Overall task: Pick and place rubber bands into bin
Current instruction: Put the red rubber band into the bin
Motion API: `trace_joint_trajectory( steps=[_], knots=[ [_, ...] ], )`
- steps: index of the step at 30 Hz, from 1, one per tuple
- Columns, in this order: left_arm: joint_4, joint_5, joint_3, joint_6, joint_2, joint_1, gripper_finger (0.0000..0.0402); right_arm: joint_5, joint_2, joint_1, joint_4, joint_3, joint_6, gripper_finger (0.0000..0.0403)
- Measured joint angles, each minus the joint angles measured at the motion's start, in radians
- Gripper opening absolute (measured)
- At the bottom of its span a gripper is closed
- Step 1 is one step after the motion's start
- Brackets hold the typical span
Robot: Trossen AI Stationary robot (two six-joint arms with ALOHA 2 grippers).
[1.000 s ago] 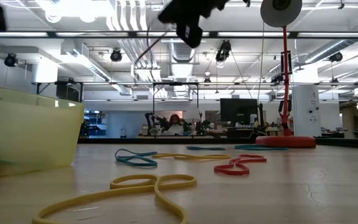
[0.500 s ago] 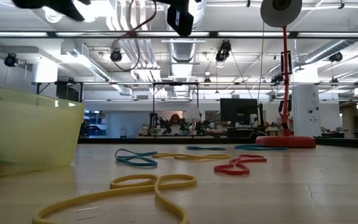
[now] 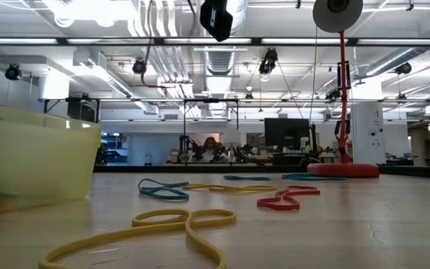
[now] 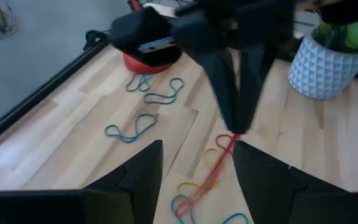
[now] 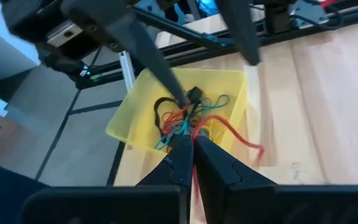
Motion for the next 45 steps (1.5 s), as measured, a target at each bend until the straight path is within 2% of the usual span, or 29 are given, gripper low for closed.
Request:
trace_joint_trajectory(
  steps=[5, 11, 20, 27, 30, 34, 40, 45],
  knots=[
    [0.002, 0.028, 0.000, 0.104, 0.000, 0.016, 0.0182, 0.020, 0.000, -0.003, -0.005, 0.000, -0.016, 0.0009],
    [0.002, 0.170, -0.017, 0.127, 0.002, 0.043, 0.0188, 0.022, 0.000, -0.004, -0.027, 0.000, -0.029, 0.0009],
    [0.077, 0.228, -0.027, 0.262, 0.058, 0.112, 0.0188, 0.022, -0.002, -0.004, -0.026, 0.000, -0.038, 0.0009],
    [0.079, 0.233, -0.028, 0.269, 0.058, 0.158, 0.0187, 0.022, -0.002, -0.004, -0.031, 0.000, -0.034, 0.0008],
    [0.079, 0.285, -0.028, 0.269, 0.059, 0.180, 0.0181, 0.022, -0.002, -0.004, -0.032, 0.000, -0.034, 0.0008],
    [0.079, 0.322, -0.029, 0.276, 0.067, 0.195, 0.0139, 0.021, -0.002, -0.004, -0.034, 0.000, -0.034, 0.0008],
    [0.077, 0.329, -0.029, 0.310, 0.077, 0.201, 0.0020, 0.020, -0.002, -0.004, -0.041, 0.000, -0.034, 0.0008],
    [0.069, 0.328, -0.022, 0.308, 0.076, 0.201, 0.0002, 0.021, -0.002, -0.006, -0.049, 0.000, 0.007, 0.0008]
  ],
)
